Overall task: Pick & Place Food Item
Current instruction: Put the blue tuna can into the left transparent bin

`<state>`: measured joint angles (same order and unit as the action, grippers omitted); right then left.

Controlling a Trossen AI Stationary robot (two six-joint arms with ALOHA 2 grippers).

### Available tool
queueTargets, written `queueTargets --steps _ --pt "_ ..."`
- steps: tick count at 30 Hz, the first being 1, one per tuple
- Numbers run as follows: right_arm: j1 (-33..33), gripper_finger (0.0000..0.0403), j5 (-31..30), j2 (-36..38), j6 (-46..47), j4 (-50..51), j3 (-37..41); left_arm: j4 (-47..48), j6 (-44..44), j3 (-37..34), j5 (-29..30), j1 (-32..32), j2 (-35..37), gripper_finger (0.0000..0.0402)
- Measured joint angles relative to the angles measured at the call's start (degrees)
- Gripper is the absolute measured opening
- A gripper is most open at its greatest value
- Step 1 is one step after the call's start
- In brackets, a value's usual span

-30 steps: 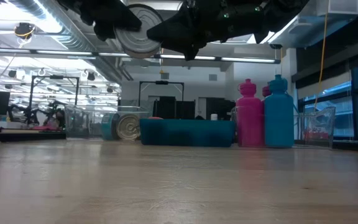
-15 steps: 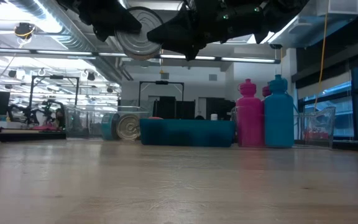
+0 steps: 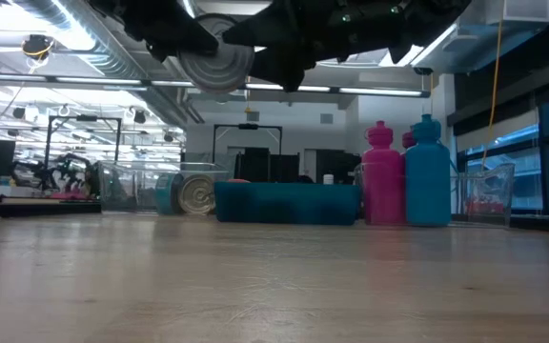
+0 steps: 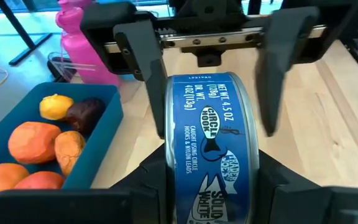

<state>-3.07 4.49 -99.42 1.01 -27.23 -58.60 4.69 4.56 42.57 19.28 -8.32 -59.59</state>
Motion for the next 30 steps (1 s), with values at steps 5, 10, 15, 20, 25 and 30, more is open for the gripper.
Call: queueTargets --steps 5,10,15,20,25,30 --pt "0.0 0.0381 -0.24 0.07 -0.14 4.31 -2.55 0.93 -0.31 0.0 -0.01 0.0 0.0 0.0118" --pt "-0.03 0.0388 -4.52 2.22 -2.96 12.47 -5.57 4.0 -1.04 0.0 2.11 0.0 0.74 0.0118" --pt "-0.38 0.0372 -15.98 7.56 -4.85 19.99 -5.72 9.12 -3.08 0.28 5.63 0.0 5.0 0.0118" --pt "-0.44 0.0367 -25.85 13.93 -6.03 27.71 -4.77 14.13 -4.46 0.39 9.74 0.84 12.83 0.0118" --pt "-0.42 0.0366 -29.84 22.44 -4.17 28.93 1.77 14.82 -5.17 -0.8 9.76 2.88 22.56 0.0118" --pt "-0.5 0.0366 -32.13 30.44 0.32 22.82 12.13 9.83 -6.35 -6.89 9.91 5.67 30.9 0.0118"
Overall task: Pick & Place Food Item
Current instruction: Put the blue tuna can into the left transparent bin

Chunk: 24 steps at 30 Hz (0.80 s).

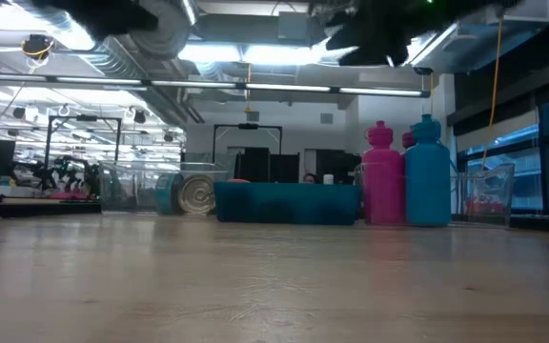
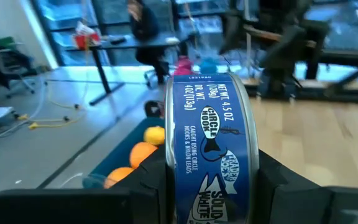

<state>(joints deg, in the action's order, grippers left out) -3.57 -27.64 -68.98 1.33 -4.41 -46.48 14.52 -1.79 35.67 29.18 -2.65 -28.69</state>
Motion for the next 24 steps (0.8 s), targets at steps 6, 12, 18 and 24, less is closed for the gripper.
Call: queueTargets --steps 6,12,18,24 --pt "-0.04 0.0366 0.0 5.32 5.2 -16.76 14.36 -8.22 1.01 -10.11 0.25 4.61 6.27 0.0118" --pt "-0.19 0.0366 0.82 6.22 12.2 -24.53 22.01 -10.04 4.49 -14.08 2.78 8.97 7.37 0.0118" --pt "-2.11 0.0366 1.55 3.96 15.01 -38.8 29.19 -10.19 9.33 -16.29 3.87 14.1 5.06 0.0118" --pt "-3.54 0.0366 1.57 1.74 16.87 -45.69 32.21 -13.52 11.66 -18.61 3.67 18.87 1.9 0.0118"
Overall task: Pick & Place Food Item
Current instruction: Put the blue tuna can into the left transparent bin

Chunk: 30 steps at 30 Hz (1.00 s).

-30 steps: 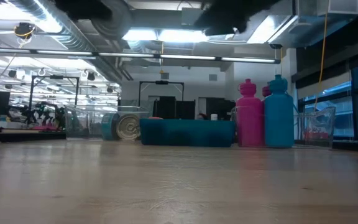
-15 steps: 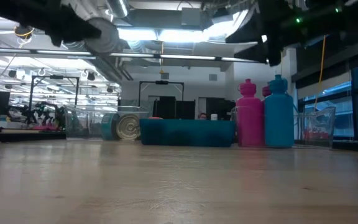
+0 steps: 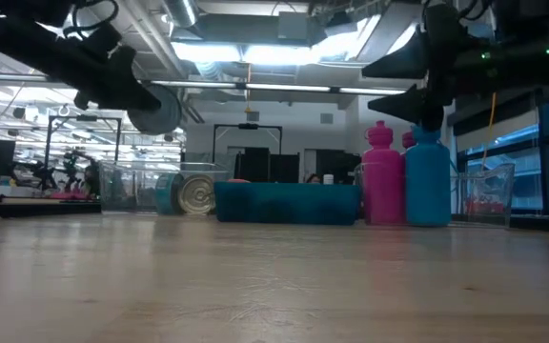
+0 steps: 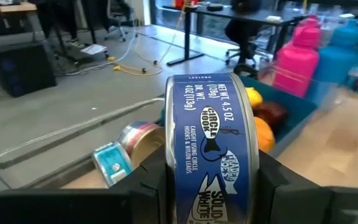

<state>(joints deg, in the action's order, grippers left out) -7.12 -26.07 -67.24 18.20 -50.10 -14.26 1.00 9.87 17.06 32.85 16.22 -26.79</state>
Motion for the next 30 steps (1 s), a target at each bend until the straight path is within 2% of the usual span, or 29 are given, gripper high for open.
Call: queueTargets --steps 6,12,20,27,30 --pt "-1.48 0.0366 0.14 -1.2 0.7 0.01 0.0 -4.18 -0.04 0.0 0.05 4.01 -3.82 0.0118" --pt "-2.53 0.0366 0.14 -1.21 0.68 0.01 0.0 -7.57 2.5 0.02 2.99 8.5 -7.81 0.0118" --pt "-2.53 0.0366 0.19 -1.21 0.54 0.96 0.0 -7.12 6.01 3.85 6.43 13.63 -16.9 0.0118" --pt "-2.49 0.0366 1.82 -1.21 -0.04 2.64 0.0 -0.76 8.19 11.58 11.04 16.61 -26.99 0.0118" --pt "-2.49 0.0366 1.84 -1.21 -0.7 3.4 0.0 2.99 10.65 14.91 10.66 18.39 -31.4 0.0118"
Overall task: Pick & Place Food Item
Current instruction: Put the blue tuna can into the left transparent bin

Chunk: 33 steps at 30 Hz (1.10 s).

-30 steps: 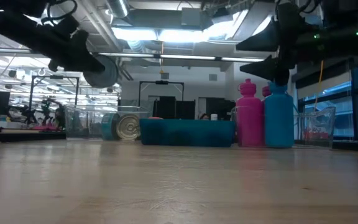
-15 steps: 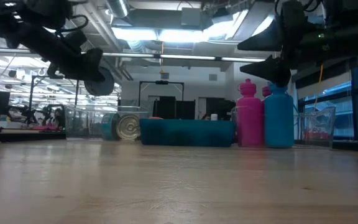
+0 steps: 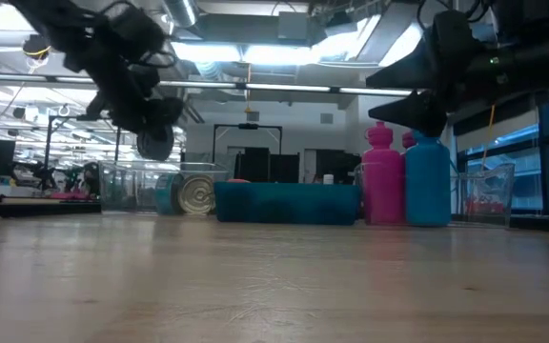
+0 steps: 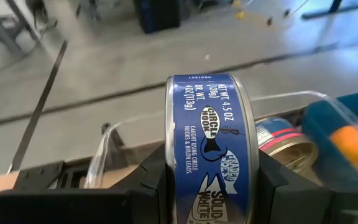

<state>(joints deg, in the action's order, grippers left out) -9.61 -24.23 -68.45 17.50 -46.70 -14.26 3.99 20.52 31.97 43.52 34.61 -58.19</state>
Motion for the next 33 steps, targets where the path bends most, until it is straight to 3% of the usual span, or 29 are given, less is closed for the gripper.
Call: queueTargets --steps 7,13,26,33 --pt "0.02 0.0366 -0.04 0.0 -1.48 0.92 0.0 5.79 3.45 6.84 -5.44 3.16 -8.97 0.0118" --pt "0.02 0.0366 -0.02 0.0 -1.75 1.77 0.0 13.41 4.74 12.6 -2.97 4.22 -13.65 0.0118" --pt "0.08 0.0366 0.88 0.0 -2.97 2.4 -0.01 21.73 8.39 14.12 -2.37 5.42 -13.91 0.0118" --pt "1.16 0.0366 1.33 0.0 -2.99 2.38 -0.02 21.55 8.72 14.12 -10.15 9.74 -14.99 0.0118"
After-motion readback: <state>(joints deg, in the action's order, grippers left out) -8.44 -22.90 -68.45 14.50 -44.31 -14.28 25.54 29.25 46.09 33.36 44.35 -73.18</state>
